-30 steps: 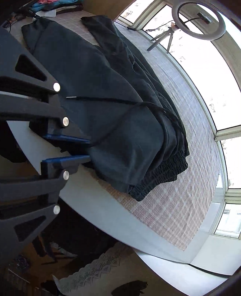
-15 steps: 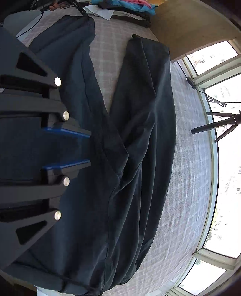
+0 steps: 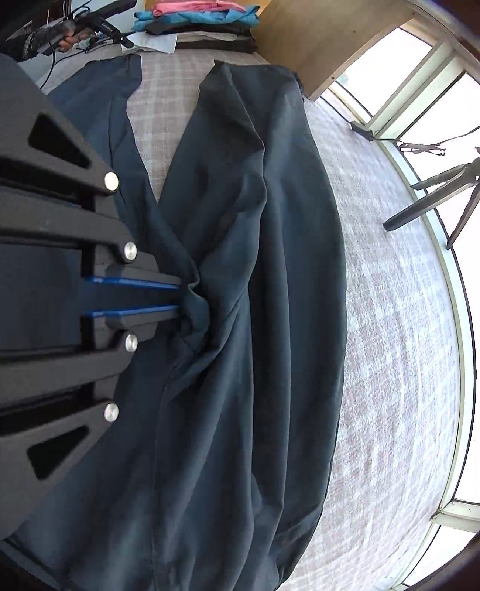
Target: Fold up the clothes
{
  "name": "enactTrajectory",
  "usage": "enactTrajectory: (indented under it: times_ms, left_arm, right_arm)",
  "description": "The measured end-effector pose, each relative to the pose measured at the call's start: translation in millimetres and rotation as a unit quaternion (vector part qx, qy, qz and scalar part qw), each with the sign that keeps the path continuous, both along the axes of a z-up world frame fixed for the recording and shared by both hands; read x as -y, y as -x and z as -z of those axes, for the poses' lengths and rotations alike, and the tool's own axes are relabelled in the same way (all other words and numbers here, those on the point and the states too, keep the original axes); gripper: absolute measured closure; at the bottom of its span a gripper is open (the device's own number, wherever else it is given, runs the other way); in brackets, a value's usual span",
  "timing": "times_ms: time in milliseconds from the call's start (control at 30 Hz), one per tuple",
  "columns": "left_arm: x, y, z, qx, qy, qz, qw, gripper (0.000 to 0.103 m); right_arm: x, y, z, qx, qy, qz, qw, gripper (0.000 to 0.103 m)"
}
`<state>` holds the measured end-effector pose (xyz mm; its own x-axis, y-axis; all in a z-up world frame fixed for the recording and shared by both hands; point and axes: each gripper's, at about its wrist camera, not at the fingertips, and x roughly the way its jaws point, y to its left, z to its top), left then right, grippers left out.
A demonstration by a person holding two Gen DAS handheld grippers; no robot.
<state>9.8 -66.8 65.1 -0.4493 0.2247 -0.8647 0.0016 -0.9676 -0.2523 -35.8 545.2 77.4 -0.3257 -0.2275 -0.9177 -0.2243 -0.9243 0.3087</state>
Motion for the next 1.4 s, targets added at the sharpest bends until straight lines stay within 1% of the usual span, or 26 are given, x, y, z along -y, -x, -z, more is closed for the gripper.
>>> enactTrajectory:
  times_ms: [67, 133, 167, 200, 267, 300, 400, 533, 600, 667, 733, 767, 800, 833, 867, 933, 967, 1067, 1100, 1133, 1200, 1233, 1267, 1333, 1367, 1400]
  left_arm:
    - [-12, 10, -23, -0.020, -0.008, 0.022, 0.9995, 0.102]
    - [-25, 24, -44, -0.039, -0.015, 0.040, 0.9983, 0.096]
    - [-32, 34, -53, -0.048, -0.019, 0.046, 0.9976, 0.096]
    - [-38, 43, -62, -0.056, -0.023, 0.052, 0.9968, 0.096]
    - [-48, 60, -76, -0.071, -0.033, 0.057, 0.9953, 0.096]
    - [-48, 67, -81, -0.075, -0.040, 0.054, 0.9949, 0.096]
    - [-45, 84, -93, -0.083, -0.059, 0.042, 0.9939, 0.096]
    - [-26, 91, -93, -0.075, -0.075, 0.010, 0.9943, 0.097]
    - [-18, 89, -87, -0.073, -0.078, 0.001, 0.9943, 0.097]
    - [-12, 87, -80, -0.070, -0.078, -0.009, 0.9945, 0.097]
    - [-9, 86, -71, -0.064, -0.074, -0.015, 0.9951, 0.097]
    - [-8, 87, -66, -0.060, -0.072, -0.016, 0.9955, 0.097]
    - [-9, 89, -63, -0.055, -0.071, -0.017, 0.9958, 0.097]
    - [-9, 91, -59, -0.051, -0.071, -0.018, 0.9960, 0.097]
    - [-11, 93, -56, -0.048, -0.070, -0.016, 0.9962, 0.097]
    - [-20, 95, -53, -0.047, -0.065, -0.003, 0.9968, 0.097]
    - [-28, 97, -51, -0.044, -0.068, 0.010, 0.9967, 0.097]
    - [-58, 105, -44, -0.033, -0.073, 0.053, 0.9954, 0.097]
    - [-74, 109, -41, -0.030, -0.068, 0.072, 0.9946, 0.097]
    - [-90, 113, -37, -0.027, -0.063, 0.091, 0.9935, 0.097]
    - [-119, 120, -31, -0.022, -0.066, 0.121, 0.9901, 0.097]
    - [-132, 123, -28, -0.018, -0.073, 0.136, 0.9879, 0.097]
    - [-146, 126, -23, -0.009, -0.081, 0.147, 0.9857, 0.097]
    - [-179, 133, -9, 0.019, -0.099, 0.177, 0.9790, 0.097]
    - [-197, 135, -2, 0.034, -0.108, 0.194, 0.9745, 0.097]
    - [-217, 137, 5, 0.043, -0.115, 0.209, 0.9702, 0.097]
  right_arm:
    - [1, -15, -43, -0.038, 0.001, -0.018, 0.999, 0.093]
    - [10, -21, -86, -0.076, -0.011, -0.055, 0.996, 0.082]
    - [18, -18, -105, -0.092, -0.018, -0.078, 0.993, 0.066]
    - [27, -12, -121, -0.106, -0.026, -0.104, 0.989, 0.054]
    - [62, 12, -140, -0.126, -0.048, -0.175, 0.975, 0.053]
    - [85, 23, -141, -0.129, -0.063, -0.213, 0.966, 0.053]
    - [168, 53, -116, -0.122, -0.115, -0.328, 0.930, 0.050]
    - [277, 90, -42, -0.093, -0.184, -0.458, 0.865, 0.047]
    - [316, 108, -4, -0.074, -0.230, -0.494, 0.835, 0.047]
    - [339, 122, 19, -0.071, -0.262, -0.504, 0.820, 0.047]
    - [349, 134, 32, -0.071, -0.271, -0.510, 0.813, 0.048]
    - [350, 136, 35, -0.072, -0.267, -0.517, 0.810, 0.056]
    - [348, 136, 36, -0.068, -0.257, -0.527, 0.807, 0.089]
    - [343, 134, 35, -0.061, -0.241, -0.533, 0.809, 0.101]
    - [336, 130, 29, -0.064, -0.228, -0.534, 0.811, 0.101]
    - [309, 112, 2, -0.095, -0.222, -0.527, 0.815, 0.101]
    - [290, 103, -13, -0.107, -0.223, -0.516, 0.820, 0.101]
    - [205, 79, -58, -0.129, -0.260, -0.424, 0.858, 0.101]
    - [174, 75, -62, -0.117, -0.289, -0.391, 0.866, 0.101]
    - [146, 73, -58, -0.085, -0.325, -0.363, 0.869, 0.101]
    - [100, 72, -44, -0.014, -0.405, -0.307, 0.861, 0.099]
    - [86, 69, -43, 0.000, -0.422, -0.287, 0.860, 0.096]
    - [79, 64, -48, -0.004, -0.405, -0.281, 0.870, 0.095]
    - [75, 55, -63, -0.031, -0.339, -0.286, 0.896, 0.087]
    - [77, 52, -70, -0.045, -0.307, -0.290, 0.905, 0.075]
    - [78, 51, -74, -0.057, -0.290, -0.290, 0.910, 0.064]
